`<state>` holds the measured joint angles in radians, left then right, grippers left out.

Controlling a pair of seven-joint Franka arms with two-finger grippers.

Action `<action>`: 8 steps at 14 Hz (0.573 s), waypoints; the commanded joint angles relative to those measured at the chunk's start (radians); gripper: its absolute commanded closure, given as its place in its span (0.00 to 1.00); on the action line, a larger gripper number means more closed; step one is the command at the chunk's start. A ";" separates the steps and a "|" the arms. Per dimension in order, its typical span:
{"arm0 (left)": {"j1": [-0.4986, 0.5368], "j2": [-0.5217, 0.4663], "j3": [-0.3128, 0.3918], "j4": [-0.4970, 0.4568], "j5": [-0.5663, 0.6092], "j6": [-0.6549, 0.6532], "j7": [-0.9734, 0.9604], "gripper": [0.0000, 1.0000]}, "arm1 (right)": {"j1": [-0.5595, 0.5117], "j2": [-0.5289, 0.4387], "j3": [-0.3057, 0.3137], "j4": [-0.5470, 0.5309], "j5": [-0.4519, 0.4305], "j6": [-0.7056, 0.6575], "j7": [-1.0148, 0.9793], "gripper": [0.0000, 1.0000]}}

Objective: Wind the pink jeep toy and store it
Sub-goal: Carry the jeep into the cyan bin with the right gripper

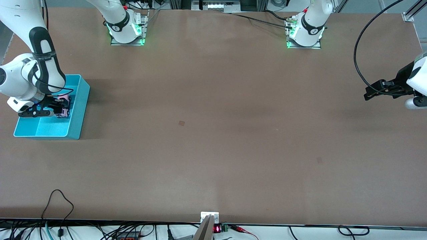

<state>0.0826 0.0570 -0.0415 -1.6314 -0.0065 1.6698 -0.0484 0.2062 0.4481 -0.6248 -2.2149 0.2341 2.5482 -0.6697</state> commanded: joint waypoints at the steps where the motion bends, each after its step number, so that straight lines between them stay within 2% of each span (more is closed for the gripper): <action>1: 0.002 -0.008 -0.001 0.005 -0.023 -0.009 0.028 0.00 | -0.007 -0.009 0.011 0.011 0.024 -0.005 -0.028 0.02; 5: 0.002 -0.008 -0.003 0.005 -0.023 -0.009 0.030 0.00 | -0.004 -0.090 0.013 0.014 0.007 -0.035 -0.030 0.00; 8: 0.002 -0.008 -0.003 0.005 -0.023 -0.009 0.028 0.00 | -0.002 -0.221 0.016 0.052 -0.065 -0.185 -0.045 0.00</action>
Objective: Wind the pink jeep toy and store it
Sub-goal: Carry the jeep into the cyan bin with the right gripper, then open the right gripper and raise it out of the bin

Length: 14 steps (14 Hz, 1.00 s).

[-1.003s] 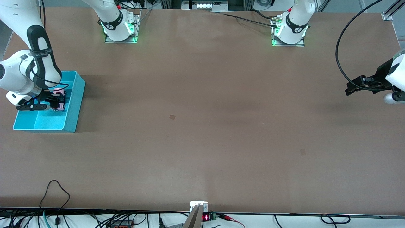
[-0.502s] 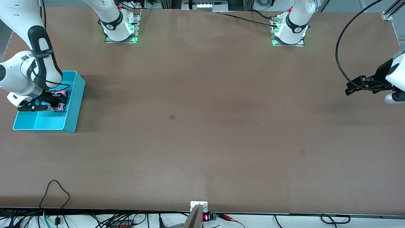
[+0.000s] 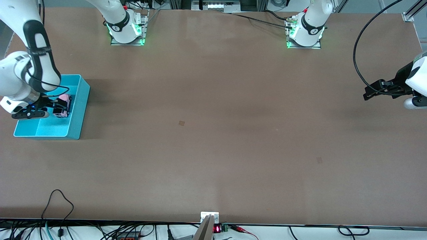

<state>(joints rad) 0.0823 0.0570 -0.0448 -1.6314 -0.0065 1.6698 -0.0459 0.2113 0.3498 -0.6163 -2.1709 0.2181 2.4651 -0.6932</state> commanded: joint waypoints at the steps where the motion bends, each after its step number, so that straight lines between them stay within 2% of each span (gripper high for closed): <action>1: 0.002 -0.008 0.000 0.005 -0.023 -0.009 0.026 0.00 | -0.007 -0.170 0.015 0.025 -0.090 -0.165 -0.022 0.00; 3: 0.002 -0.008 0.000 0.005 -0.023 -0.009 0.027 0.00 | -0.010 -0.254 0.093 0.066 -0.155 -0.292 0.006 0.00; 6: 0.002 -0.008 -0.001 0.005 -0.023 -0.009 0.027 0.00 | -0.016 -0.308 0.226 0.172 -0.216 -0.472 0.185 0.00; 8: 0.002 -0.008 -0.001 0.005 -0.023 -0.009 0.027 0.00 | -0.053 -0.322 0.385 0.299 -0.296 -0.619 0.327 0.00; 10: 0.001 -0.009 -0.003 0.005 -0.023 -0.007 0.027 0.00 | -0.085 -0.311 0.498 0.458 -0.304 -0.814 0.449 0.00; 12: -0.001 -0.011 -0.006 0.004 -0.023 -0.010 0.027 0.00 | -0.086 -0.318 0.526 0.540 -0.269 -0.934 0.486 0.00; 14: -0.003 -0.019 -0.006 -0.002 -0.024 -0.012 0.027 0.00 | -0.086 -0.324 0.523 0.586 -0.212 -0.966 0.485 0.00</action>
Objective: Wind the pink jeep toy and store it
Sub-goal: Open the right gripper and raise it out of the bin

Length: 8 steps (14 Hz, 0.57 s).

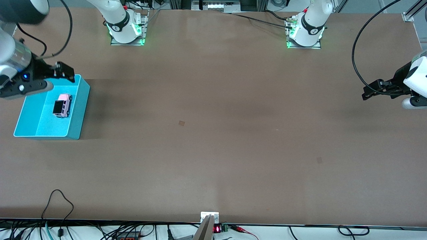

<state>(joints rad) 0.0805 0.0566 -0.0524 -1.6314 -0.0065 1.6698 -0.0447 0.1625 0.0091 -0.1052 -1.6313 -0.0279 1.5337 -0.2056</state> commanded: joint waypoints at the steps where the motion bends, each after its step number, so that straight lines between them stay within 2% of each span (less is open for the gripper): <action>1: -0.001 -0.029 0.002 -0.011 -0.024 -0.010 0.025 0.00 | -0.038 0.006 0.004 0.065 0.022 -0.071 -0.002 0.00; 4: -0.002 -0.035 0.003 -0.013 -0.024 -0.007 0.023 0.00 | -0.035 -0.009 0.013 0.067 -0.070 -0.070 0.005 0.00; 8: -0.002 -0.038 0.003 -0.013 -0.024 0.001 0.022 0.00 | -0.037 -0.008 0.015 0.065 -0.053 -0.067 0.170 0.00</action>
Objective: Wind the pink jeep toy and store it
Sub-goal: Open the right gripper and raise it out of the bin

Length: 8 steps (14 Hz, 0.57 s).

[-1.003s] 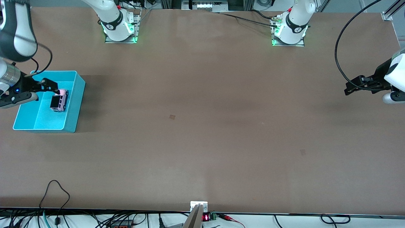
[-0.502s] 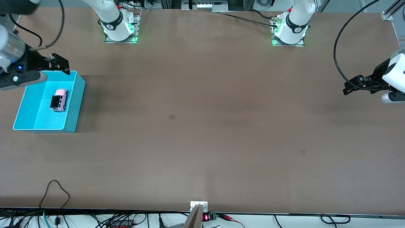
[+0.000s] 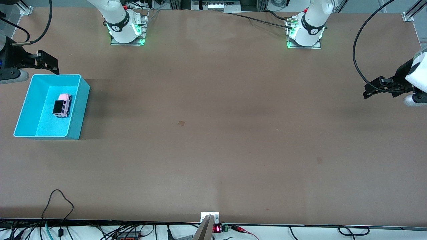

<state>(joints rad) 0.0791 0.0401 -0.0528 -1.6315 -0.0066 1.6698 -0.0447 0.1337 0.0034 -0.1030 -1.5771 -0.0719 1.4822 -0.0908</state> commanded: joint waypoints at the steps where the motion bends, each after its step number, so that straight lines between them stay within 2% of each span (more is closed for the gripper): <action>1: -0.001 -0.022 0.004 -0.014 -0.024 0.001 0.019 0.00 | -0.011 -0.002 0.014 0.011 -0.011 -0.014 0.042 0.00; 8: 0.002 -0.022 0.005 -0.014 -0.023 -0.010 0.014 0.00 | -0.029 -0.003 0.014 0.009 -0.011 0.006 -0.021 0.00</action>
